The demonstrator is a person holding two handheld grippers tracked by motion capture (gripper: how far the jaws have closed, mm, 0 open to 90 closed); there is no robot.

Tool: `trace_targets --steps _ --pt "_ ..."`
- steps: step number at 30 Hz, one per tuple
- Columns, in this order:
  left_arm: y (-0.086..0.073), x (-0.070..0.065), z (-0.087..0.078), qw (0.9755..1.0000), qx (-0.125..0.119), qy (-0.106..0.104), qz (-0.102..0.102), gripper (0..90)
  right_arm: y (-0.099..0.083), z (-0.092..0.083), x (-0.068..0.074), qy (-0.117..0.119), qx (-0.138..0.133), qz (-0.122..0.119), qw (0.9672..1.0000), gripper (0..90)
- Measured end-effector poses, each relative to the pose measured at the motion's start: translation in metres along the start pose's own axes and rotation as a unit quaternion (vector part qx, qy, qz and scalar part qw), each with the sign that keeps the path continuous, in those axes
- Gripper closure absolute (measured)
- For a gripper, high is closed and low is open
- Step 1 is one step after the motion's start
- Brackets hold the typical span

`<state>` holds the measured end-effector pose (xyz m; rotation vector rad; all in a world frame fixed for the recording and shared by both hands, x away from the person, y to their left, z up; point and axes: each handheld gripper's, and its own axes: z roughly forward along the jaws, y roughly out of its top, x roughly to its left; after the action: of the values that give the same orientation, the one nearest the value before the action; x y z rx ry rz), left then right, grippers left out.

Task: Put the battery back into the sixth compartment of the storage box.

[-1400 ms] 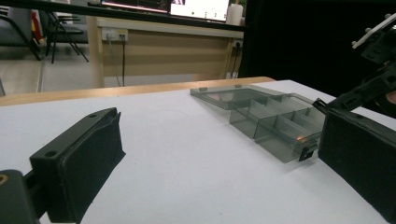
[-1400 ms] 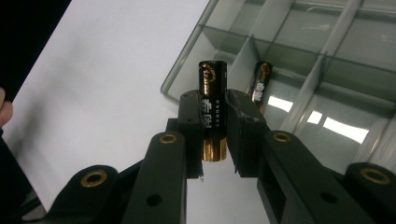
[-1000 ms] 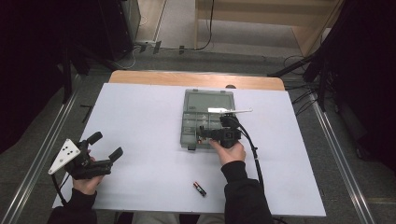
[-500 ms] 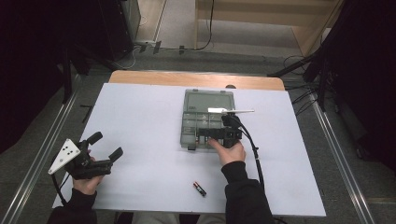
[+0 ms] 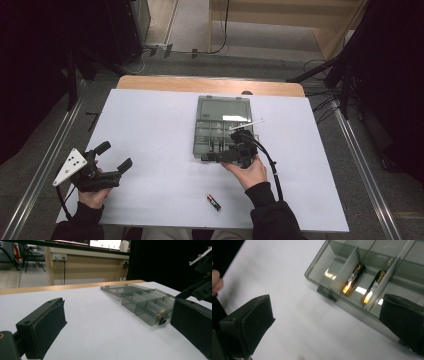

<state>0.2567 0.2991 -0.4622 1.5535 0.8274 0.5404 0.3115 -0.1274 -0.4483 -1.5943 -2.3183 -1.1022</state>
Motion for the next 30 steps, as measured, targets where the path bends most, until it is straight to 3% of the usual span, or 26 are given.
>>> trace_targets --steps 4,8,11,15,19,24,30 --pt "0.000 0.000 0.000 1.0000 0.000 -0.001 0.001 0.0 -0.006 -0.002 0.010 -0.019 0.028 -0.029 0.9990 0.0" --pt "0.000 0.000 0.000 1.0000 0.000 -0.001 0.000 0.0 -0.016 -0.002 0.022 -0.044 0.063 -0.059 0.9953 0.3" --pt "0.000 0.000 0.000 1.0000 0.000 0.000 0.001 0.0 -0.022 -0.002 0.027 -0.048 0.076 -0.071 0.9934 0.4" --pt "0.000 0.000 0.000 1.0000 0.002 -0.001 0.003 0.0 -0.027 -0.003 0.033 -0.061 0.086 -0.083 0.9910 0.4" --pt "0.000 0.000 0.000 1.0000 0.002 0.000 0.003 0.0 -0.029 -0.003 0.037 -0.060 0.094 -0.089 0.9899 1.9" --pt "0.000 0.000 0.001 1.0000 0.002 -0.001 0.003 0.0 -0.035 0.001 0.043 -0.070 0.107 -0.109 0.9858 3.8" --pt "0.000 -0.001 0.000 1.0000 0.001 -0.001 0.003 0.0 -0.046 0.007 0.045 -0.067 0.125 -0.114 0.9834 4.0"
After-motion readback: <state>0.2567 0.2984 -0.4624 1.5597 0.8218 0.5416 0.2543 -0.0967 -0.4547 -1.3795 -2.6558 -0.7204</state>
